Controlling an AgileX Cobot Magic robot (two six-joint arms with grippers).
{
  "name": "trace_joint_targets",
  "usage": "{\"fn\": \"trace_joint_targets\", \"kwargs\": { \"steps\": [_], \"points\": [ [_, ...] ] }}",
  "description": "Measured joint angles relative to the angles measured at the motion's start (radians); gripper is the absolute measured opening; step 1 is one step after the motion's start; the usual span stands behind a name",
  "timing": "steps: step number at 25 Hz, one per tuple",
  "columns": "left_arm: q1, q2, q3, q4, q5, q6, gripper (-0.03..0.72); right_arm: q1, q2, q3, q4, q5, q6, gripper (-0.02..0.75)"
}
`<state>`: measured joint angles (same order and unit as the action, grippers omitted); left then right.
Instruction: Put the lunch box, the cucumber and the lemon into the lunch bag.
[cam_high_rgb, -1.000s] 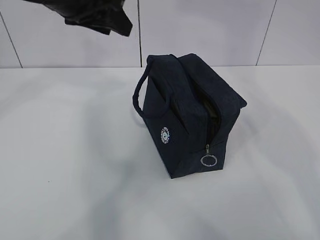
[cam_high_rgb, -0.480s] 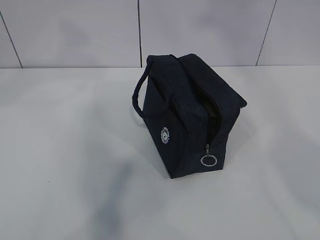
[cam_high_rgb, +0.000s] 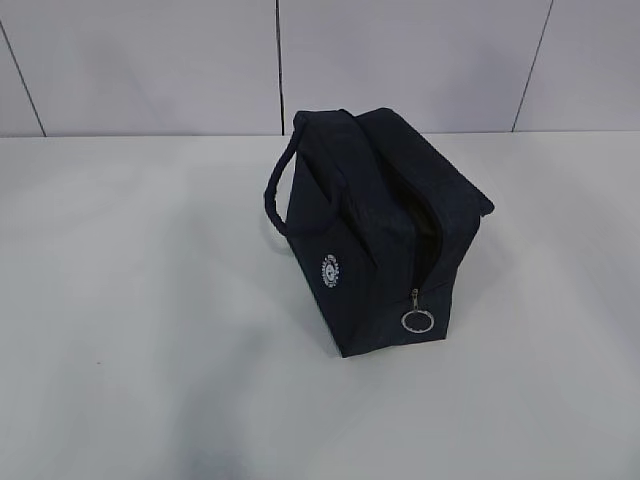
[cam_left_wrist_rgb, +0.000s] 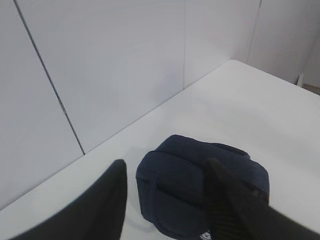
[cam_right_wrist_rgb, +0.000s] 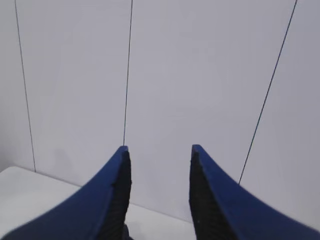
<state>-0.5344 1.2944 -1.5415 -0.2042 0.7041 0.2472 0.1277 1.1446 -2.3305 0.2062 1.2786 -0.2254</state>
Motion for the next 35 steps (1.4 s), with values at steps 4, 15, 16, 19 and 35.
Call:
{"fn": "trace_joint_targets", "kwargs": {
  "steps": [4,15,16,19,35],
  "points": [
    [-0.046,-0.026,0.002,0.012,0.042,0.000,0.359,0.000,-0.160,0.237,-0.012,0.000,0.012,0.302],
    [-0.069,-0.198,0.279,0.023,-0.009,0.000,0.344,0.000,-0.524,1.022,-0.046,-0.231,0.035,0.302],
    [-0.069,-0.224,0.314,0.025,-0.023,0.000,0.342,0.000,-0.547,1.082,-0.046,-0.255,0.036,0.302],
    [-0.069,-0.292,0.411,0.032,-0.053,0.000,0.341,0.000,-0.589,1.221,-0.048,-0.294,0.037,0.302],
    [-0.071,-0.459,0.699,0.014,-0.181,0.000,0.319,0.000,-0.596,1.444,0.000,-0.341,0.041,0.300]
  ]
}}
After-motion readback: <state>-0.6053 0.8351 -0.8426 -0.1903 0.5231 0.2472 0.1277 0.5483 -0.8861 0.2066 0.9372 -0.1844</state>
